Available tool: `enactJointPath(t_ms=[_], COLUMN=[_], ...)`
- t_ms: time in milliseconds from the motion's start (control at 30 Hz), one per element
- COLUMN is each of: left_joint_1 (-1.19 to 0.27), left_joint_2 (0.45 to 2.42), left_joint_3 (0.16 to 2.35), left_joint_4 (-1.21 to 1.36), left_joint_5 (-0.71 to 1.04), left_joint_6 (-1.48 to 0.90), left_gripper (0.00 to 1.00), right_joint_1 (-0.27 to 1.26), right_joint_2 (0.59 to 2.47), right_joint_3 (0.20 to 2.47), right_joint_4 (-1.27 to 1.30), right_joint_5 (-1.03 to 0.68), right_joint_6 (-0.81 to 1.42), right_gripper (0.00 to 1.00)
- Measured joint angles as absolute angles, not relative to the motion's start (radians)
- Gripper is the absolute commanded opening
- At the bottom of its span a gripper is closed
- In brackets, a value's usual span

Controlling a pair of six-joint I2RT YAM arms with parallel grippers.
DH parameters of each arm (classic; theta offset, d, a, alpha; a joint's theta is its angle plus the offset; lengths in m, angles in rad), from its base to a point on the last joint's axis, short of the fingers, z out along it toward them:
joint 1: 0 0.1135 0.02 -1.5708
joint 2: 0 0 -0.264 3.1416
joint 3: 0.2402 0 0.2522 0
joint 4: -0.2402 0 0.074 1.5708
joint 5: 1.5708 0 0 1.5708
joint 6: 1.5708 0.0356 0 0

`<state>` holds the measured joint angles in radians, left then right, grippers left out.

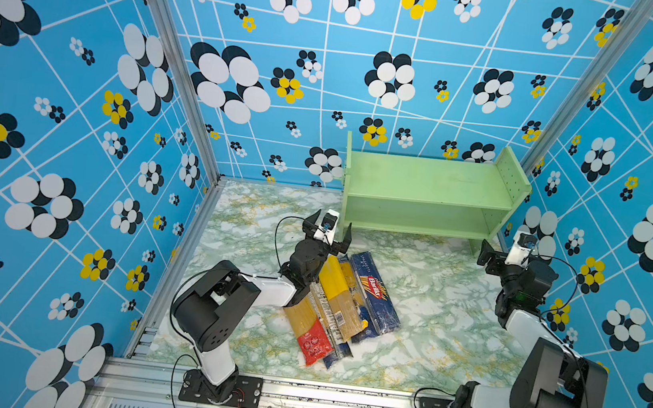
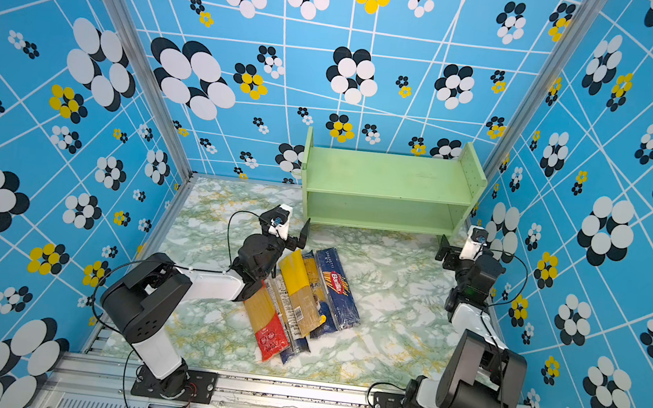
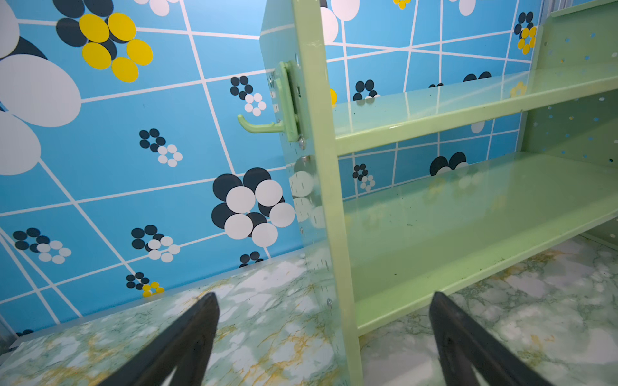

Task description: Place and organize the pasta boxes and bags onto the shelf

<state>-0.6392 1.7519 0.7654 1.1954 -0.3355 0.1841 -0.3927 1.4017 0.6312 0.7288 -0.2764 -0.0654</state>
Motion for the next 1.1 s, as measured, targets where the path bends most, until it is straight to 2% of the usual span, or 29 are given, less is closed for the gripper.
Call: enactJointPath(t_ms=[467,1100], left_joint_1=[-0.654,-0.596], left_joint_2=[1.878,1.905], left_joint_3=[0.923,0.982], left_joint_4=[1.225,1.15], left_joint_5=[-0.382,-0.34], left_joint_6=[0.241,0.229], left_gripper=[0.99,0.99], right_joint_1=[-0.408,-0.458], right_joint_2=[1.613,1.739], right_joint_3=[0.772,0.881], right_joint_4=[0.931,1.0], right_joint_5=[-0.354,-0.425], right_joint_6=[-0.021,0.002], right_gripper=[0.97,0.92])
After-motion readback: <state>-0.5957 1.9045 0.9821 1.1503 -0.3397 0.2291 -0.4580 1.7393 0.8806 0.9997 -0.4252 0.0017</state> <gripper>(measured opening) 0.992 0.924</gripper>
